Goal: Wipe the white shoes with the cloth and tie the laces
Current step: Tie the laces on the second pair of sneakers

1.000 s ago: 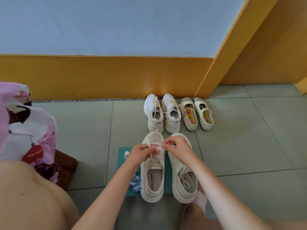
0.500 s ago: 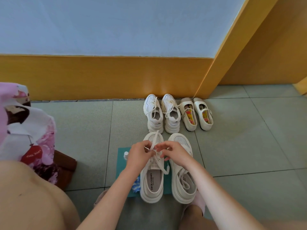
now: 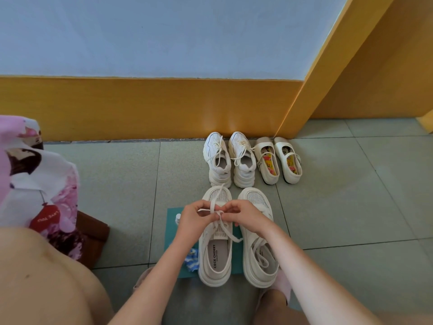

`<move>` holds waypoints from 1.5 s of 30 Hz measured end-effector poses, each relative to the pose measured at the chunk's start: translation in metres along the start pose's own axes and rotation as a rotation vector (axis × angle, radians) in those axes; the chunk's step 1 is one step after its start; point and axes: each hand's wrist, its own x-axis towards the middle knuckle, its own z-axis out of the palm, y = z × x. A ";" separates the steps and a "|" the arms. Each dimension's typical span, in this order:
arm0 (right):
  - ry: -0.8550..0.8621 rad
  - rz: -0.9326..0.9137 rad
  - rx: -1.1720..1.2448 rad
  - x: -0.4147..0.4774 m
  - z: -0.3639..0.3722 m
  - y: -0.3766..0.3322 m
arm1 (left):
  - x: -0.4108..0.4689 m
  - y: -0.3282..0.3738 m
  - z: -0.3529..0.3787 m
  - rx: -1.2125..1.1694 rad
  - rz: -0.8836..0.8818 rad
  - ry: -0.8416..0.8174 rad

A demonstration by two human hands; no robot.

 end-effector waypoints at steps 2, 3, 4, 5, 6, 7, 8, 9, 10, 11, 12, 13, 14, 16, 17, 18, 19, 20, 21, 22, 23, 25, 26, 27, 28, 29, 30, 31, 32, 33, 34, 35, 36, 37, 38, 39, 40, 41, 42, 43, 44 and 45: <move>0.054 0.000 -0.062 0.001 -0.001 -0.002 | 0.000 0.000 0.001 -0.001 0.003 0.003; 0.089 -0.014 -0.101 0.001 -0.001 -0.003 | 0.000 0.000 0.001 0.006 0.005 0.007; 0.119 -0.036 -0.152 -0.001 -0.002 -0.004 | 0.000 -0.001 0.001 0.016 0.007 0.013; 0.146 -0.067 -0.234 -0.003 -0.003 -0.006 | 0.000 -0.001 0.001 0.021 0.006 0.015; 0.178 -0.112 -0.368 -0.004 -0.004 -0.007 | -0.001 -0.001 0.001 0.016 0.003 0.010; 0.215 -0.172 -0.533 -0.005 -0.005 -0.007 | -0.001 -0.002 0.001 0.007 0.000 -0.002; 0.255 -0.237 -0.682 -0.005 -0.005 -0.007 | -0.001 -0.002 0.002 0.003 -0.002 -0.012; 0.296 -0.304 -0.786 -0.005 -0.006 -0.006 | -0.002 -0.002 0.003 0.005 -0.002 -0.014; 0.340 -0.353 -0.840 -0.004 -0.006 -0.005 | -0.002 -0.002 0.004 0.004 -0.002 -0.013; 0.384 -0.373 -0.864 -0.003 -0.007 -0.004 | -0.002 -0.002 0.004 -0.003 -0.001 -0.014; 0.427 -0.369 -0.878 -0.001 -0.010 -0.003 | -0.003 -0.001 0.004 -0.014 -0.004 -0.018; 0.467 -0.344 -0.889 0.000 -0.015 -0.003 | -0.003 -0.001 0.003 -0.026 -0.010 -0.023; 0.500 -0.304 -0.904 0.001 -0.021 -0.002 | -0.004 -0.001 0.002 -0.036 -0.020 -0.028; 0.569 -0.240 -0.949 0.001 -0.033 -0.002 | -0.004 -0.002 0.001 -0.043 -0.032 -0.031; 0.600 -0.218 -0.956 0.000 -0.037 -0.002 | -0.004 -0.002 0.001 -0.042 -0.038 -0.031; 0.609 -0.207 -0.925 -0.001 -0.039 -0.002 | -0.004 -0.002 0.001 -0.038 -0.045 -0.031; 0.578 -0.211 -0.850 -0.003 -0.039 -0.004 | -0.004 -0.003 0.002 -0.035 -0.049 -0.028; 0.500 -0.217 -0.732 -0.006 -0.037 -0.005 | -0.003 -0.003 0.002 -0.036 -0.049 -0.025; 0.388 -0.207 -0.593 -0.010 -0.032 -0.008 | -0.003 -0.003 0.002 -0.041 -0.048 -0.023; 0.267 -0.184 -0.463 -0.013 -0.027 -0.010 | -0.003 -0.004 0.002 -0.052 -0.048 -0.023; 0.160 -0.167 -0.364 -0.015 -0.021 -0.012 | -0.004 -0.003 0.001 -0.063 -0.046 -0.025; 0.060 -0.155 -0.250 -0.017 -0.011 -0.012 | -0.005 -0.003 0.001 -0.077 -0.041 -0.029; 0.052 -0.146 -0.218 -0.018 -0.008 -0.012 | -0.005 -0.003 0.001 -0.087 -0.039 -0.025; 0.060 -0.133 -0.189 -0.018 -0.007 -0.011 | -0.006 -0.003 0.001 -0.104 -0.045 -0.013; 0.077 -0.121 -0.166 -0.019 -0.007 -0.010 | -0.007 -0.003 0.001 -0.131 -0.059 0.005; 0.092 -0.114 -0.156 -0.019 -0.008 -0.009 | -0.007 -0.003 0.002 -0.146 -0.079 0.028; 0.097 -0.107 -0.180 -0.020 -0.011 -0.008 | -0.007 -0.004 0.001 -0.146 -0.101 0.054; 0.095 -0.098 -0.244 -0.021 -0.014 -0.006 | -0.007 -0.005 0.000 -0.137 -0.128 0.083; 0.094 -0.083 -0.342 -0.022 -0.017 -0.004 | -0.008 -0.007 -0.001 -0.134 -0.158 0.115; 0.099 -0.063 -0.456 -0.023 -0.021 -0.001 | -0.008 -0.008 -0.003 -0.122 -0.184 0.152; 0.111 -0.040 -0.570 -0.024 -0.025 0.001 | -0.009 -0.010 -0.004 -0.079 -0.203 0.193; 0.122 -0.015 -0.665 -0.026 -0.028 0.004 | -0.010 -0.012 -0.005 -0.005 -0.214 0.225; 0.124 0.008 -0.732 -0.027 -0.030 0.007 | -0.012 -0.014 -0.005 0.077 -0.225 0.239; 0.119 0.022 -0.773 -0.028 -0.030 0.009 | -0.014 -0.015 -0.005 0.143 -0.239 0.230; 0.113 0.028 -0.804 -0.028 -0.029 0.011 | -0.015 -0.016 -0.004 0.192 -0.255 0.203; 0.110 0.021 -0.820 -0.028 -0.027 0.011 | -0.017 -0.017 -0.003 0.226 -0.268 0.175; 0.111 0.008 -0.808 -0.030 -0.025 0.009 | -0.018 -0.016 -0.002 0.268 -0.271 0.160; 0.106 -0.003 -0.770 -0.031 -0.023 0.008 | -0.019 -0.014 -0.002 0.341 -0.254 0.169; 0.099 -0.014 -0.721 -0.033 -0.022 0.006 | -0.019 -0.013 -0.002 0.443 -0.220 0.198; 0.090 -0.018 -0.683 -0.034 -0.021 0.004 | -0.019 -0.012 -0.003 0.536 -0.170 0.233; 0.086 -0.028 -0.655 -0.035 -0.021 0.003 | -0.020 -0.010 -0.003 0.590 -0.107 0.260; 0.080 -0.032 -0.628 -0.036 -0.021 0.001 | -0.020 -0.007 -0.002 0.612 -0.040 0.261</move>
